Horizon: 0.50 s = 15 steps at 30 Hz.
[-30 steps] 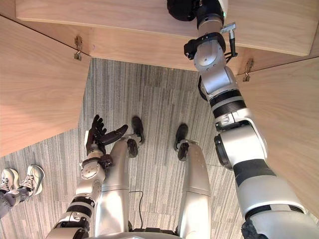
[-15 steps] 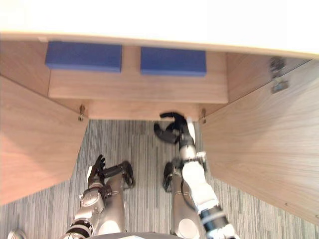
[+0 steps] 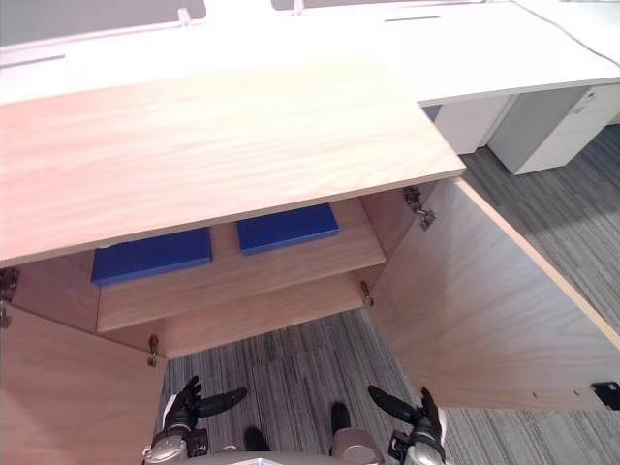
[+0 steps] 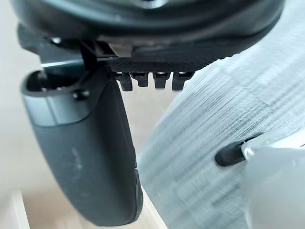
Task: Walk over to the cabinet, pick up the folder, carry it to the office cabinet, place the folder inside the office cabinet, then close the office cabinet door
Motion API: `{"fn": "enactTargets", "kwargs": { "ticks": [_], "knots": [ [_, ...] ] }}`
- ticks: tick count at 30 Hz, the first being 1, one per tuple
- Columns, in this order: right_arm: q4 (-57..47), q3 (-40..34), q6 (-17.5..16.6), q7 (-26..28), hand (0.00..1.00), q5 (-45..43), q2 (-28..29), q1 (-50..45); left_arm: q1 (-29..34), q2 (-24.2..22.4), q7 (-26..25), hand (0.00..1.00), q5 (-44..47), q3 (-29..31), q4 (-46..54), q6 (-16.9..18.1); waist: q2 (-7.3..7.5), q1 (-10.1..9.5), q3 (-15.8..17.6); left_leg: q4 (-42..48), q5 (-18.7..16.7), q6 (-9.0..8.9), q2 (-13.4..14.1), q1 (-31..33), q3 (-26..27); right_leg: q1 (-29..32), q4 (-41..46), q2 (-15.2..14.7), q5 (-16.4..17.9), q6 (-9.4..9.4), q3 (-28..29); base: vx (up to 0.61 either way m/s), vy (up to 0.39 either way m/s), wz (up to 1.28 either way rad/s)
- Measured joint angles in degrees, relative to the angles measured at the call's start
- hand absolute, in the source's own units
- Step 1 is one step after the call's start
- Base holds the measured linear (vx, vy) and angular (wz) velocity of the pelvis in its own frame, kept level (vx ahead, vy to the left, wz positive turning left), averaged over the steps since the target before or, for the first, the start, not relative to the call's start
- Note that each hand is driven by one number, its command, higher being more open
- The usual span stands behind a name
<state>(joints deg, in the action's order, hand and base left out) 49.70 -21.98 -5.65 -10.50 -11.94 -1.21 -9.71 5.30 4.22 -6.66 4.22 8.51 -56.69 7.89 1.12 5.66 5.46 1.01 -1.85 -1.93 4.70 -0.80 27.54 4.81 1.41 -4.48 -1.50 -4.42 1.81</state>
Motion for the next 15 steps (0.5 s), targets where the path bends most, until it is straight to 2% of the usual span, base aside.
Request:
{"fn": "enactTargets", "kwargs": {
  "ticks": [2, 6, 8, 12, 15],
  "knots": [
    [-2.83, -3.09, 0.05, -0.50, 1.00, -2.34, 0.12, -1.02, 0.35, -0.35, 0.11, 1.00, -0.99, 0.60, 0.04, -0.01, -0.04, 0.19, -0.02, -1.65, 0.72, 0.12, -0.69, -1.14, 0.49, -0.09, -0.44, 0.01, -0.38, -0.02, 0.66, -0.10, 0.002, -0.20],
    [-17.48, -9.28, -0.53, -3.46, 1.00, -7.16, 0.14, -1.91, 4.23, -0.66, 0.33, 1.00, -2.18, 1.27, 0.10, -0.01, -0.71, 1.44, -0.71, -4.99, 1.06, -0.03, -2.05, -3.35, 3.90, 1.04, -0.60, 0.14, -0.72, -0.18, 4.24, -0.10, 0.016, -0.43],
    [-23.94, -11.86, -2.49, -5.37, 1.00, -7.21, 0.02, -1.51, 4.70, -0.81, 0.29, 1.00, -2.19, 1.59, 0.16, 0.03, -0.76, 1.59, -0.86, -5.40, 0.99, -0.02, -2.48, -3.53, 5.33, 1.68, -0.59, 0.11, -0.78, -0.01, 5.56, -0.07, 0.013, -0.31],
    [-27.77, -15.12, -4.90, -7.86, 1.00, -7.33, -2.07, 3.62, 4.81, -0.80, 0.42, 1.00, -3.82, 1.44, 0.22, 0.31, -0.99, 2.09, -0.84, -5.48, 0.43, -0.14, -2.91, -3.80, 8.01, 2.69, -0.62, 0.27, -1.52, -0.43, 8.10, -0.01, -0.003, -0.40],
    [-27.78, -15.29, -5.22, -8.00, 1.00, -8.75, -6.18, 9.09, 4.80, -0.99, 0.67, 1.00, -4.60, 0.43, 0.15, 0.64, -2.42, 2.63, -0.24, -4.36, -0.50, 0.27, -3.07, -3.66, 9.93, 3.52, -0.75, 0.47, -2.10, -0.95, 10.56, 0.03, -0.022, -0.41]
  ]
}}
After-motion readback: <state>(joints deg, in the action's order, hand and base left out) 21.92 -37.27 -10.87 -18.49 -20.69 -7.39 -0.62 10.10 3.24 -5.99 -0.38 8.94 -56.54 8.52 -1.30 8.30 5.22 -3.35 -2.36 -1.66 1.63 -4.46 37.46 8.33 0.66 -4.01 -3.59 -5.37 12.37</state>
